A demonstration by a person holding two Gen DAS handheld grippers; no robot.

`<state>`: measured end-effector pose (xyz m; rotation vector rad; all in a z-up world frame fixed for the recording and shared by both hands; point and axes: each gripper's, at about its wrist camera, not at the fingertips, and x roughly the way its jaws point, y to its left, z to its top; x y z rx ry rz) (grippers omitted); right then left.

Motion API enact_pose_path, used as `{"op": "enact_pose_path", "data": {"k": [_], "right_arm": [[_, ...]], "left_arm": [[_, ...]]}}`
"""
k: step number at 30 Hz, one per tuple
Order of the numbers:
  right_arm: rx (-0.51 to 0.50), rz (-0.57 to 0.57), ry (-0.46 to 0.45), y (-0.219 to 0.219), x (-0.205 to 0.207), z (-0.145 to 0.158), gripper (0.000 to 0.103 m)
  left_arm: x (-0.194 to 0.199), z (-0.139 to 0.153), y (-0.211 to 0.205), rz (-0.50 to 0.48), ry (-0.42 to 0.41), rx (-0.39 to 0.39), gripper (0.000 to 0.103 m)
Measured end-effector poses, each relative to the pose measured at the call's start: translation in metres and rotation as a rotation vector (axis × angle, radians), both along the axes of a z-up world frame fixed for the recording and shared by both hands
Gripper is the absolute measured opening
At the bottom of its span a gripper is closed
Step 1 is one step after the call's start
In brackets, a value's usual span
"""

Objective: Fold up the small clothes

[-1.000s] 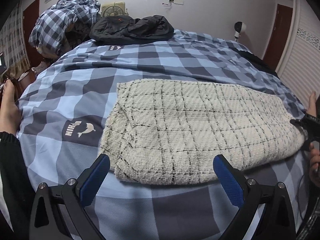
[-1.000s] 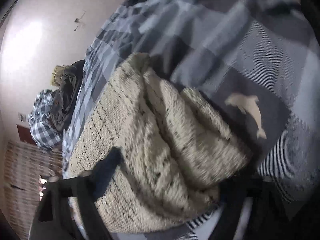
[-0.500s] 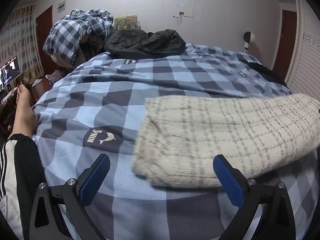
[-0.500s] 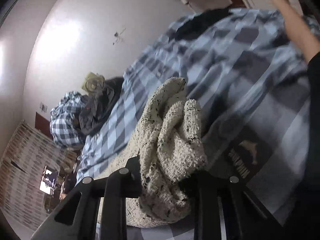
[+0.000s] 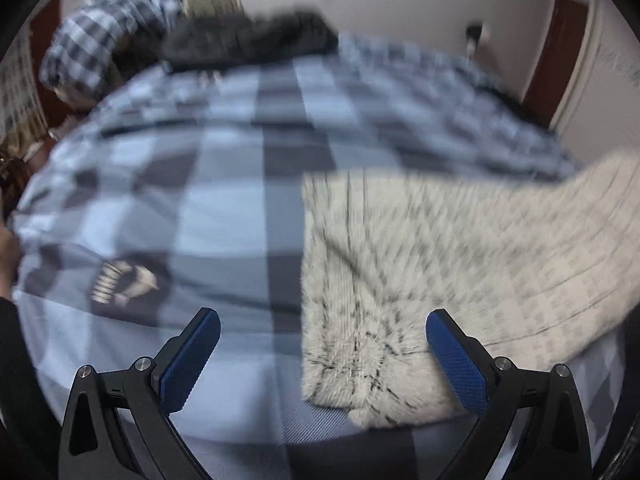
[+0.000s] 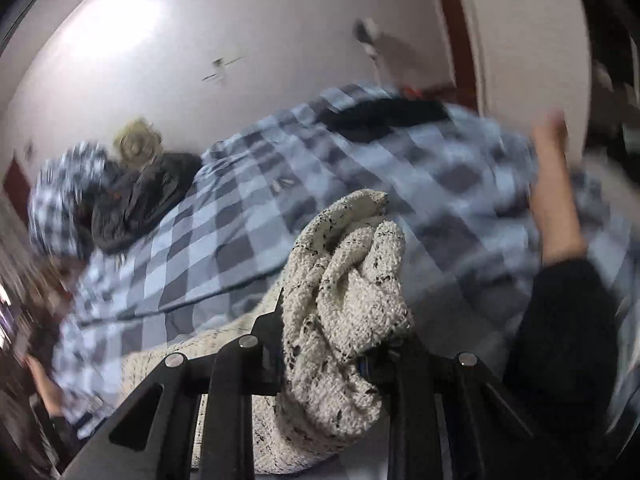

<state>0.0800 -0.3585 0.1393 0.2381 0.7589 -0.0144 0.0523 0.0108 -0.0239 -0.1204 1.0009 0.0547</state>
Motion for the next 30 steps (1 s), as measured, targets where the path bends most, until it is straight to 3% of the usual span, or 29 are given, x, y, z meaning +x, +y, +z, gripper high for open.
{"op": "enact_pose_path", "data": {"k": [2,4,6,8,12,14,15,17,19,20,22,23,24,25,27,29,30], "right_arm": [[-0.125,0.053,-0.022,0.038,0.002,0.021,0.021],[-0.188,0.112,-0.045,0.076,-0.001,0.035,0.021],[-0.193,0.175,-0.063,0.109,-0.003,0.042,0.021],[-0.201,0.254,-0.078,0.151,-0.008,0.044,0.021],[-0.193,0.415,-0.078,0.228,-0.018,0.034,0.021],[-0.204,0.500,-0.065,0.266,-0.021,0.019,0.016],[-0.193,0.545,-0.059,0.280,-0.022,0.010,0.004],[-0.195,0.613,0.004,0.310,-0.016,-0.022,0.005],[-0.262,0.620,0.092,0.331,-0.005,-0.063,0.005],[-0.280,0.615,0.194,0.336,0.004,-0.100,0.005],[-0.255,0.609,0.292,0.327,0.010,-0.131,0.006],[-0.181,0.630,0.296,0.313,0.010,-0.133,0.007],[-0.118,0.642,0.284,0.303,0.010,-0.127,0.010],[-0.027,0.658,0.287,0.289,0.011,-0.116,0.018],[0.139,0.698,0.326,0.264,0.012,-0.088,0.044],[0.209,0.739,0.288,0.236,0.002,-0.049,0.072],[0.202,0.747,0.235,0.222,-0.005,-0.032,0.079]], "left_arm": [[0.009,-0.024,-0.004,-0.009,0.085,0.018,0.103],[0.006,-0.022,0.001,0.006,0.060,-0.021,0.103],[0.006,-0.009,0.008,0.010,0.048,-0.024,0.103],[-0.002,0.011,0.020,0.034,-0.029,0.002,0.103],[-0.016,0.027,0.059,0.172,-0.064,0.022,0.103],[-0.022,0.027,0.080,0.246,-0.053,-0.019,0.103],[-0.024,0.025,0.091,0.289,-0.044,-0.046,0.103],[-0.026,0.023,0.107,0.354,-0.032,-0.067,0.103],[-0.026,0.020,0.113,0.383,-0.028,-0.062,0.103],[-0.026,0.019,0.114,0.388,-0.025,-0.056,0.103],[-0.028,0.015,0.117,0.383,-0.017,-0.050,0.103],[-0.029,0.014,0.114,0.371,-0.012,-0.047,0.103],[-0.029,0.014,0.112,0.361,-0.010,-0.047,0.103],[-0.028,0.015,0.108,0.345,-0.010,-0.048,0.103],[-0.027,0.018,0.102,0.315,-0.022,-0.036,0.103],[-0.024,0.020,0.094,0.297,-0.034,-0.008,0.103],[-0.022,0.020,0.090,0.289,-0.038,0.008,0.103]]}}
